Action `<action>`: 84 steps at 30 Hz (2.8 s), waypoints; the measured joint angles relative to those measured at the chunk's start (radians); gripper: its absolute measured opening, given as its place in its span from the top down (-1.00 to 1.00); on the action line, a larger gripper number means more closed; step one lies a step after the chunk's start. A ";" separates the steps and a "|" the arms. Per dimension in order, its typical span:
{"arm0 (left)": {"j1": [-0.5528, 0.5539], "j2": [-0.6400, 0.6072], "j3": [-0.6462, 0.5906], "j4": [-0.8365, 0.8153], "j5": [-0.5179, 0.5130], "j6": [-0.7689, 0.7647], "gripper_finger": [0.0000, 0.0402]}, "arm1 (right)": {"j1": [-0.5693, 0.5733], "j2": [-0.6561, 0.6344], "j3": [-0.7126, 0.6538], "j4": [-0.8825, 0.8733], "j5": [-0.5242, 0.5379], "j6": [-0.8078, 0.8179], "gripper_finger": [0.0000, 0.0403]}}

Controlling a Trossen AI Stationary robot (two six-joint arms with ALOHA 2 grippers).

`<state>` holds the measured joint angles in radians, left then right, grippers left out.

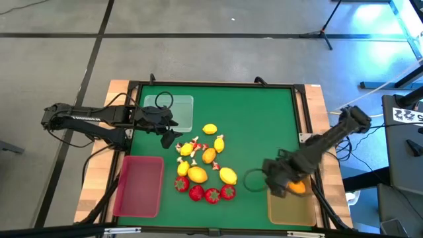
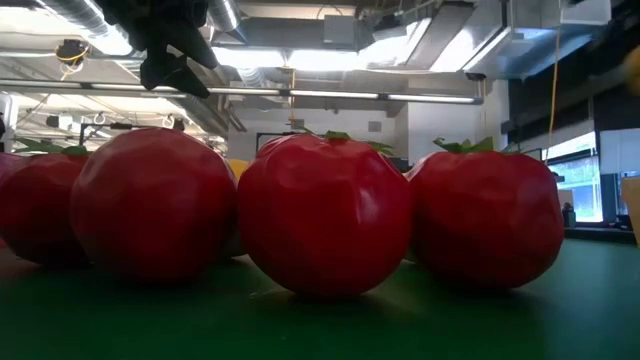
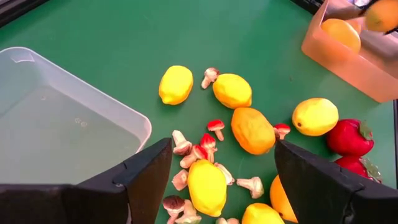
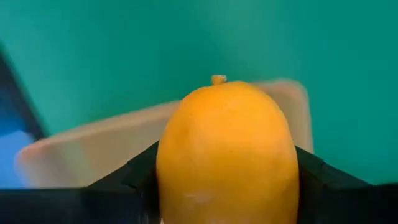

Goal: Sort produce into baskets
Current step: Put the lemon into the orange bin

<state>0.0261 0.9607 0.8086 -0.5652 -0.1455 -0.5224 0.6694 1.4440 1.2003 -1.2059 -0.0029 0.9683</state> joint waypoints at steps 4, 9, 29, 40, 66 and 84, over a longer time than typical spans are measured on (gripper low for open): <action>0.000 0.000 0.000 0.000 0.000 0.000 -0.39 | 0.133 -0.043 0.000 -0.024 0.017 0.257 -0.12; 0.000 0.000 0.000 0.000 0.000 -0.008 -0.39 | 0.291 -0.048 -0.001 -0.094 0.061 0.560 -0.12; 0.000 0.086 0.000 0.000 0.000 0.012 -0.39 | 0.424 -0.048 -0.147 0.112 0.094 0.918 -0.12; 0.000 0.111 0.000 0.010 0.001 0.033 -0.39 | 0.424 -0.047 -0.182 0.224 0.094 0.808 -0.40; 0.000 0.111 0.000 0.008 0.001 0.057 -0.39 | 0.029 -0.114 -0.180 0.505 0.211 0.134 -0.70; 0.000 0.111 0.000 0.026 0.001 0.033 -0.39 | -0.588 0.174 -0.088 0.773 0.258 -0.323 -0.70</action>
<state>0.0261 1.0714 0.8085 -0.5393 -0.1444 -0.4893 0.0818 1.6183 1.1128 -0.4330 0.2554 0.6450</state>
